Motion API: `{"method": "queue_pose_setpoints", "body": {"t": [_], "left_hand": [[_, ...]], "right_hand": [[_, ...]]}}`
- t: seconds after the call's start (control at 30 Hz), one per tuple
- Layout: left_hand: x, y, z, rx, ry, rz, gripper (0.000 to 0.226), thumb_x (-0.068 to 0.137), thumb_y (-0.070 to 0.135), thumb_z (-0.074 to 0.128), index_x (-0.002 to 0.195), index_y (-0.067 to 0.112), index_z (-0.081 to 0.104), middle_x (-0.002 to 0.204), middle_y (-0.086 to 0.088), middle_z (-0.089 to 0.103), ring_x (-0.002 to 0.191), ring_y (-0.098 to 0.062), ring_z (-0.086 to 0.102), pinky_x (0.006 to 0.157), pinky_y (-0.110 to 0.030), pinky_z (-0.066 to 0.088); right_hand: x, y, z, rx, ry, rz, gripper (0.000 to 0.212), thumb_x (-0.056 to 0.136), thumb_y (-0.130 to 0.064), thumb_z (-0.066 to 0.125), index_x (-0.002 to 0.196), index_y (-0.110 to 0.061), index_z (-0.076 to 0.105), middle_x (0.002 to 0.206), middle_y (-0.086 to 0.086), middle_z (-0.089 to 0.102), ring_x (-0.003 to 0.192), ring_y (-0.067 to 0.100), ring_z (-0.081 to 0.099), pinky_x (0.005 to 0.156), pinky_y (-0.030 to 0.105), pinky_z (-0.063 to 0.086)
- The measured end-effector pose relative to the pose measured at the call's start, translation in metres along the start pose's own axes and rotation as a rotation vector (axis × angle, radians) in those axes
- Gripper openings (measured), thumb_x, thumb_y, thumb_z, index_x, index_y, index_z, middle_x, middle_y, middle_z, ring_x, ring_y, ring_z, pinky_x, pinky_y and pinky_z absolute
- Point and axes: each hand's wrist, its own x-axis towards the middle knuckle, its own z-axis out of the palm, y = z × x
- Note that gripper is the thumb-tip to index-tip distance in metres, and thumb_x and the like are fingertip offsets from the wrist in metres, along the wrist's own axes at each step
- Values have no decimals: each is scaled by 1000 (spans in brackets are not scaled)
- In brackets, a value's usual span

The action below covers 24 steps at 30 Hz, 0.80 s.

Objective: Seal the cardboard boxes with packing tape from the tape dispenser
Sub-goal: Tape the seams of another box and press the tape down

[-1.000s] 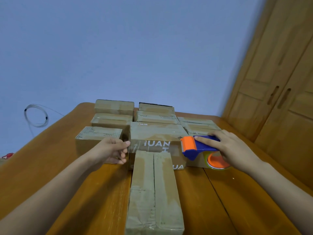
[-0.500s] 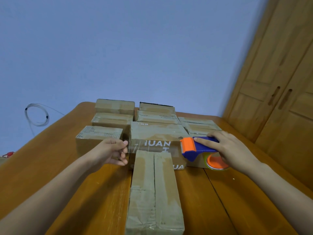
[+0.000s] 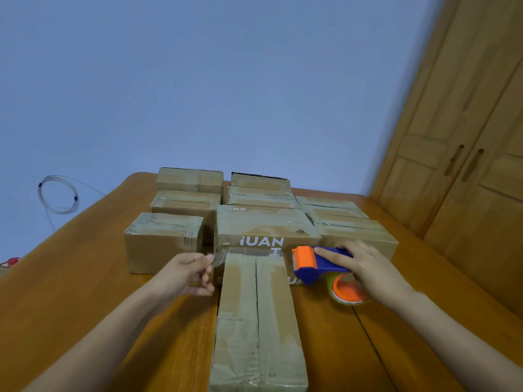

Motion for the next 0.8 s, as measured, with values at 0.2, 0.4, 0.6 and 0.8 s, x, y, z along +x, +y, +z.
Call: {"method": "queue_pose_setpoints", "body": {"t": [0.2, 0.4, 0.6, 0.8], "left_hand": [[0, -20, 25, -93, 90, 26, 36, 98, 29, 45, 73, 3, 52, 69, -17, 51, 65, -26, 54, 56, -26, 50], [-2, -25, 46, 159, 269, 208, 35, 101, 23, 43, 75, 1, 52, 66, -10, 54, 57, -4, 54, 52, -15, 42], [-1, -26, 47, 311, 289, 207, 34, 100, 34, 42, 83, 12, 62, 78, -7, 66, 67, -9, 60, 57, -18, 45], [-8, -35, 46, 356, 244, 50, 28, 100, 27, 46, 81, 14, 61, 76, -4, 66, 63, -4, 62, 52, -15, 47]], "right_hand": [[-15, -24, 40, 298, -34, 140, 109, 85, 1, 62, 139, -64, -6, 126, 4, 53, 109, 24, 50, 88, 33, 42], [-19, -49, 59, 482, 65, 276, 115, 84, 13, 50, 129, -75, -8, 124, -5, 46, 111, 16, 43, 89, 29, 41], [-22, -56, 65, 486, 93, 360, 112, 72, 21, 57, 141, -59, 19, 117, 1, 54, 101, 21, 50, 79, 31, 44], [-22, -60, 61, 453, 71, 393, 98, 73, 20, 59, 143, -40, 28, 119, 2, 54, 105, 23, 51, 81, 29, 42]]}}
